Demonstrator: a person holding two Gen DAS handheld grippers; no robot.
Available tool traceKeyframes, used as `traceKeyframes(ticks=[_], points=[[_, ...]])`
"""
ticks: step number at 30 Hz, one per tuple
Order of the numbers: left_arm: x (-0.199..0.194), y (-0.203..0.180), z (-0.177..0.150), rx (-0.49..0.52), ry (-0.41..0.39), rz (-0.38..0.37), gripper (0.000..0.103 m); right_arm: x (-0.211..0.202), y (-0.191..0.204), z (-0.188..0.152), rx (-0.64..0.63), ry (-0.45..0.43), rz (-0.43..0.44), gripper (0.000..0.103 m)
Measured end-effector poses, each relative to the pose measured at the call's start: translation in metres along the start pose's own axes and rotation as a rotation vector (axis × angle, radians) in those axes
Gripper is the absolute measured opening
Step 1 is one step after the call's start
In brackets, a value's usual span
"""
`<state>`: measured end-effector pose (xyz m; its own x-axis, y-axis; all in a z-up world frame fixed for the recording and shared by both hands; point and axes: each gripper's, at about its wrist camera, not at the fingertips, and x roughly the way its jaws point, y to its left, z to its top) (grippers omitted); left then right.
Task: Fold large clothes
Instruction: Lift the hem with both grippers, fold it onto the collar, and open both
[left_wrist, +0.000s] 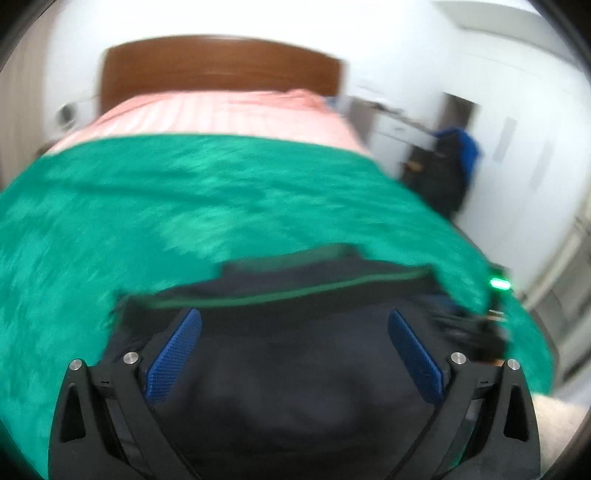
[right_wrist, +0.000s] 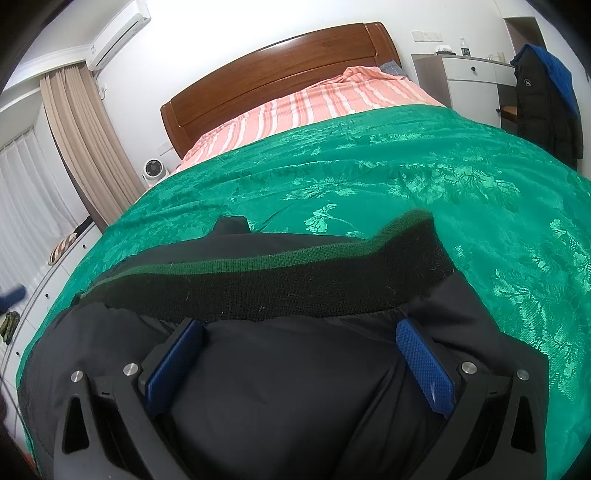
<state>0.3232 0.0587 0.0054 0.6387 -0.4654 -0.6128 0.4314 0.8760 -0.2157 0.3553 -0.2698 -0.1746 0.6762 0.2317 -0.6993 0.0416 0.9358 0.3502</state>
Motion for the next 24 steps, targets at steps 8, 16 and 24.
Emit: traceKeyframes(ticks=[8,16,24], points=[[0.099,-0.006,-0.061,-0.012,0.174,0.091,0.102,-0.003,-0.001,0.001,0.004,-0.006,0.012,0.103],[0.116,-0.022,-0.065,0.054,0.193,0.161,0.102,0.000,0.006,0.005,-0.016,0.035,-0.031,0.103],[0.065,-0.040,-0.076,0.071,0.267,0.199,0.101,-0.107,0.035,-0.002,-0.080,-0.001,0.042,0.102]])
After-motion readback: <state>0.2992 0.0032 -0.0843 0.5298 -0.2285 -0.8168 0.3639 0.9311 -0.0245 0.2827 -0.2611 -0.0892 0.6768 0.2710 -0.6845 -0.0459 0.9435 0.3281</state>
